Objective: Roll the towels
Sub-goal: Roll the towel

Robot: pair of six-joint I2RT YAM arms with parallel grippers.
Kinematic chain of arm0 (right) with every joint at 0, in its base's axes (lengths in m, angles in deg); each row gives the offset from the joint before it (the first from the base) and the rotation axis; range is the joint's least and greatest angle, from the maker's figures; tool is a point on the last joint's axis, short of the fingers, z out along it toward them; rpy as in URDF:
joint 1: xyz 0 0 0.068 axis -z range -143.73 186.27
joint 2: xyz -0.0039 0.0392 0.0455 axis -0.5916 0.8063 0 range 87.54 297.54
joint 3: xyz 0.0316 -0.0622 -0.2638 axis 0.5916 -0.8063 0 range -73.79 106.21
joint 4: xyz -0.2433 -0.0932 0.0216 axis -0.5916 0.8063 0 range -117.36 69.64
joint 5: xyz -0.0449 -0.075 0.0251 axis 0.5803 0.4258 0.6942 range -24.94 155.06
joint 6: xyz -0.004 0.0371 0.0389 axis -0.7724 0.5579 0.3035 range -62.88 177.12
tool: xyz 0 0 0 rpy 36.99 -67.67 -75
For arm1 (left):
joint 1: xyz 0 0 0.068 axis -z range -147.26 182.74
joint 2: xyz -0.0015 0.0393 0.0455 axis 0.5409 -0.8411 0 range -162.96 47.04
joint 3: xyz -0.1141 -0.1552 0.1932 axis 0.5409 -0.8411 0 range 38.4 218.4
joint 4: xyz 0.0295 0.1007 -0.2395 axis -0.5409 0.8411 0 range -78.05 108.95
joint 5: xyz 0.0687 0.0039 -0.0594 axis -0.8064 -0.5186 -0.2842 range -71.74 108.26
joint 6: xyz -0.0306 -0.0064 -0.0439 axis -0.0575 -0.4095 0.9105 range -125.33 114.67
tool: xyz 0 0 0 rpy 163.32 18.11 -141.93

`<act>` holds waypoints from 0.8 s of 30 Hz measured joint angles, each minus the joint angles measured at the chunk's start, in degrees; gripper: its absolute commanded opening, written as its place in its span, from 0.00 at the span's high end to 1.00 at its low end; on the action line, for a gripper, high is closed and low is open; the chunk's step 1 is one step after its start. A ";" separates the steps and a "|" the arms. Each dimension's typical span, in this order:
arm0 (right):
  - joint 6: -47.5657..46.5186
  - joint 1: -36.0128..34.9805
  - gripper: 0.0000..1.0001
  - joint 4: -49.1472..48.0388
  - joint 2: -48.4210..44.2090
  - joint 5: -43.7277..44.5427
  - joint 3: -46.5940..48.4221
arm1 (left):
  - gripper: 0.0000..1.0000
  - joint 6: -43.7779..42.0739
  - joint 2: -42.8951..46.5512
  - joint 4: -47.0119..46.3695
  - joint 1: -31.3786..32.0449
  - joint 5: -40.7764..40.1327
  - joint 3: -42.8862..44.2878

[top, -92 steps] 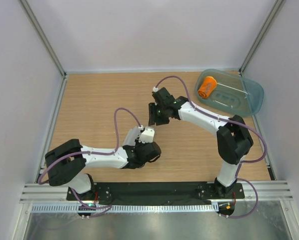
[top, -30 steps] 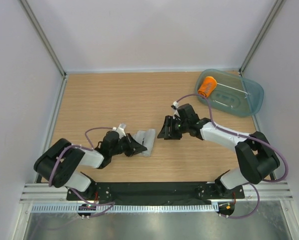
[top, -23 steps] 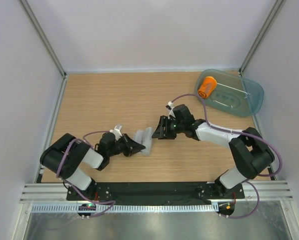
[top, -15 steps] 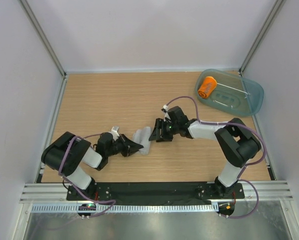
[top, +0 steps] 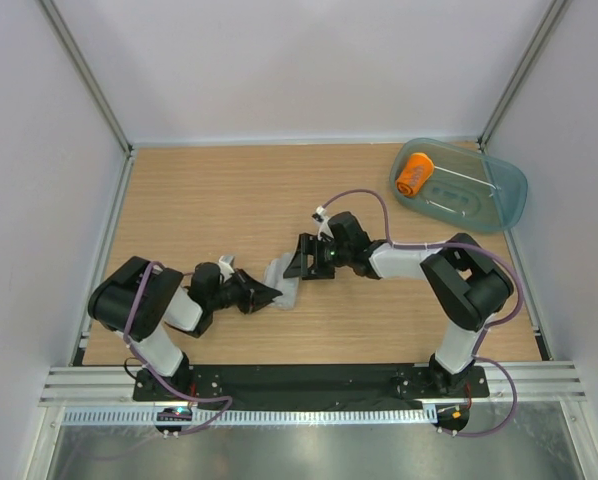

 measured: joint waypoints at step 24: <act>-1.38 -3.63 0.64 13.99 5.64 8.20 10.71 | 0.70 -9.11 9.77 19.58 -1.25 -1.42 3.85</act>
